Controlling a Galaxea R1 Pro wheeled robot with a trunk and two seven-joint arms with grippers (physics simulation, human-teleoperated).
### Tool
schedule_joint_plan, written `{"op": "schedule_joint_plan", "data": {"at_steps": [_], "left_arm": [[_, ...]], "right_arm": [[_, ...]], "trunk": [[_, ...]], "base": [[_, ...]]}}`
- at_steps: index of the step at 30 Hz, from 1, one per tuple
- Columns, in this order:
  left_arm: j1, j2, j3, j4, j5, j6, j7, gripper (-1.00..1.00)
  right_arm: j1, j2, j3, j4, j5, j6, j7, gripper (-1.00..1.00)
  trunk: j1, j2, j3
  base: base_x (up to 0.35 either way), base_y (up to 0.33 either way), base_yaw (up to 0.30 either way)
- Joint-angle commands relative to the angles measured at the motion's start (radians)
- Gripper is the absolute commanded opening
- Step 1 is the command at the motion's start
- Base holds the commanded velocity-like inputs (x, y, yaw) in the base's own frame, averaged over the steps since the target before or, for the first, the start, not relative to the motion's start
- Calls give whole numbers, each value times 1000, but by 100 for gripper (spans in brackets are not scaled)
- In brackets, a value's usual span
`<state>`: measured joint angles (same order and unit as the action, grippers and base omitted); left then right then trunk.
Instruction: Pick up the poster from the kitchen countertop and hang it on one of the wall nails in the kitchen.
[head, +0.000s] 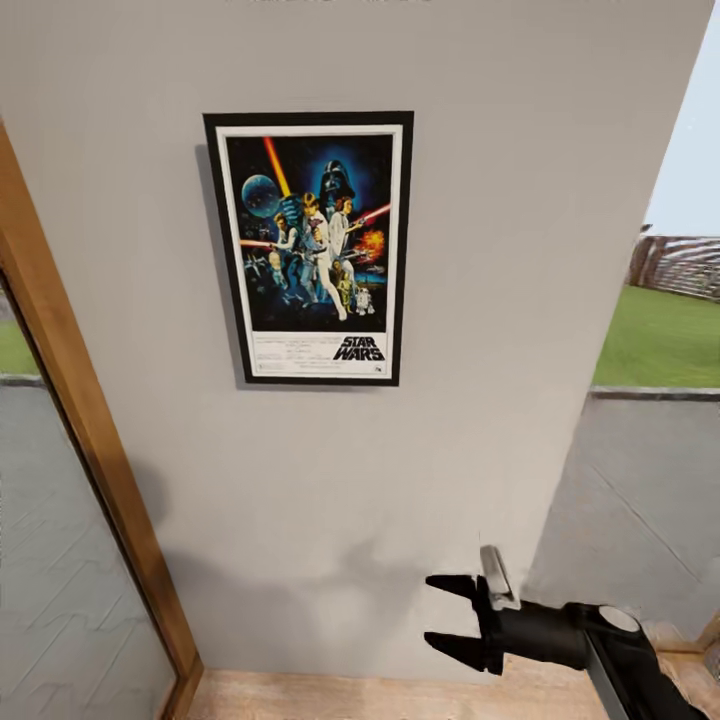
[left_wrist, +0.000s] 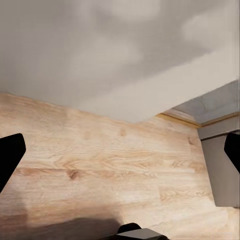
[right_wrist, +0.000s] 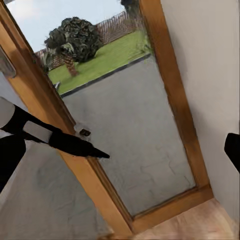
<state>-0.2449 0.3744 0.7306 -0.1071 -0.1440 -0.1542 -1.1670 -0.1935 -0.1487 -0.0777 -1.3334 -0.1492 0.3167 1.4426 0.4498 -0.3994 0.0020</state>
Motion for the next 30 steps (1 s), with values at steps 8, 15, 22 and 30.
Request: {"op": "schedule_joint_plan", "data": {"at_steps": [8,15,22,30], "left_arm": [[-1,-21,10,23,-23,-10,103,100],[-1,-106,10,48,-99,-81,613,100],[-1,-179,9,47,-140,-115,1007,100],[-1,-184,8,43,-152,-116,1035,100]], "right_arm": [[50,-49,3,760,7,-378,-150,100],[51,-47,13,1058,115,-430,-722,100],[51,9,11,1149,130,-432,-1335,100],[51,15,11,1254,128,-431,-1389,100]], "trunk": [[0,-1,0],[0,-1,0],[0,-1,0],[0,-1,0]], "base": [[-26,0,0],[-1,0,0],[0,0,0],[0,0,0]]}}
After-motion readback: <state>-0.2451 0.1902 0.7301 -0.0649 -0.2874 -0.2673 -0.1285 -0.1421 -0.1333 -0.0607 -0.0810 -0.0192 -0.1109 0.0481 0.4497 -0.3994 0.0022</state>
